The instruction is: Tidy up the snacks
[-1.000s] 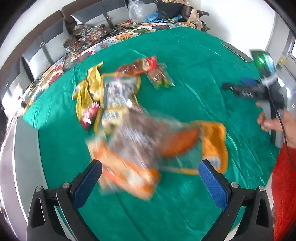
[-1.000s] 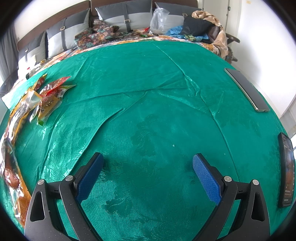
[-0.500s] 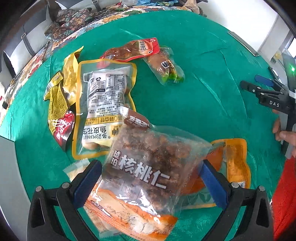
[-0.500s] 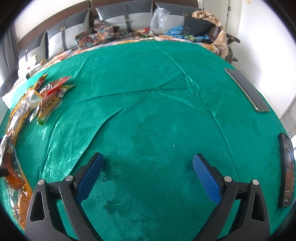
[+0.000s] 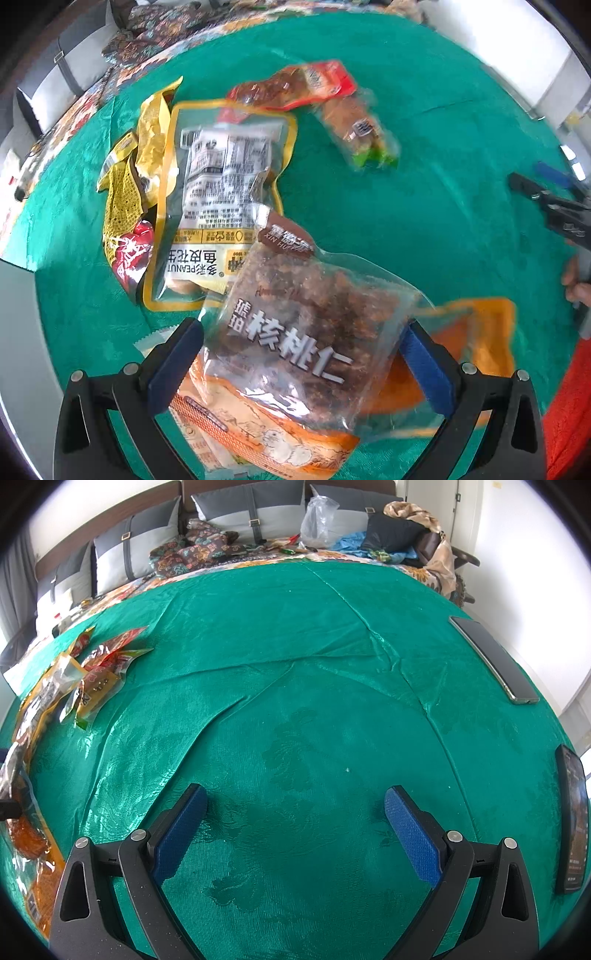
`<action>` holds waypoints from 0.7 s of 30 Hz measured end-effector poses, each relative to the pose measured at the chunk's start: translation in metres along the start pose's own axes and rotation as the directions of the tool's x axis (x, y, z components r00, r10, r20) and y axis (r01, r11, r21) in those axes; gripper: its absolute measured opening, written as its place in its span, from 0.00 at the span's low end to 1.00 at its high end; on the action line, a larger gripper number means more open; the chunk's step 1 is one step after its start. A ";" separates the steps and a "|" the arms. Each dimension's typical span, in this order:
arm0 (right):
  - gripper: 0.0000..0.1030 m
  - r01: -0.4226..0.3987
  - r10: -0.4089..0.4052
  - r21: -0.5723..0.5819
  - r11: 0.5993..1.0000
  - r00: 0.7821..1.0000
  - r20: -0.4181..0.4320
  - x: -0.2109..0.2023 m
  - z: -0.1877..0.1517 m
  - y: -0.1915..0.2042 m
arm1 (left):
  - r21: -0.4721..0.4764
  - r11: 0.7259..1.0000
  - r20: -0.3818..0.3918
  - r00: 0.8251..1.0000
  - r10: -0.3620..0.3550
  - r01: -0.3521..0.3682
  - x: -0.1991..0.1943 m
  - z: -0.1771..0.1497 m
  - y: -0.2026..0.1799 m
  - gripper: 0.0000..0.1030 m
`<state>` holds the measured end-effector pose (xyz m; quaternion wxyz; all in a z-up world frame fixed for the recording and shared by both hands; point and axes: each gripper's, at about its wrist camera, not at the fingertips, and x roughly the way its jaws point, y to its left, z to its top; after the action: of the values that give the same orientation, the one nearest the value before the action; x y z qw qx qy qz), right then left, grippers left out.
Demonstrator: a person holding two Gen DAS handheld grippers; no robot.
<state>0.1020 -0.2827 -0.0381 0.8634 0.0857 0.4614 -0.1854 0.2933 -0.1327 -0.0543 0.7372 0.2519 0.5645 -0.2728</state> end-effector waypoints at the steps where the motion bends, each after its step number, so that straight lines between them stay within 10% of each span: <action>1: 0.96 0.000 0.000 0.000 1.000 1.000 0.000 0.000 0.000 0.000 | 0.007 1.000 -0.001 1.000 0.014 -0.014 0.003 0.001 -0.003 1.00; 7: 0.96 0.000 0.000 0.000 1.000 1.000 0.000 0.000 0.000 0.000 | -0.062 0.998 -0.014 1.000 -0.020 0.019 0.007 0.002 0.003 0.98; 14: 0.96 0.000 0.000 0.000 1.000 1.000 0.000 0.000 0.000 0.000 | -0.097 0.993 0.035 0.997 0.064 -0.060 -0.018 -0.009 0.004 0.17; 21: 0.96 0.000 0.000 0.000 1.000 1.000 0.000 0.000 0.000 0.000 | -0.256 0.967 0.146 0.989 0.027 0.011 -0.066 -0.058 0.027 0.13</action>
<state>0.1021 -0.2826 -0.0383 0.8634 0.0857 0.4614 -0.1854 0.2575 -0.0666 -0.0027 0.8046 0.1360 0.5375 -0.2128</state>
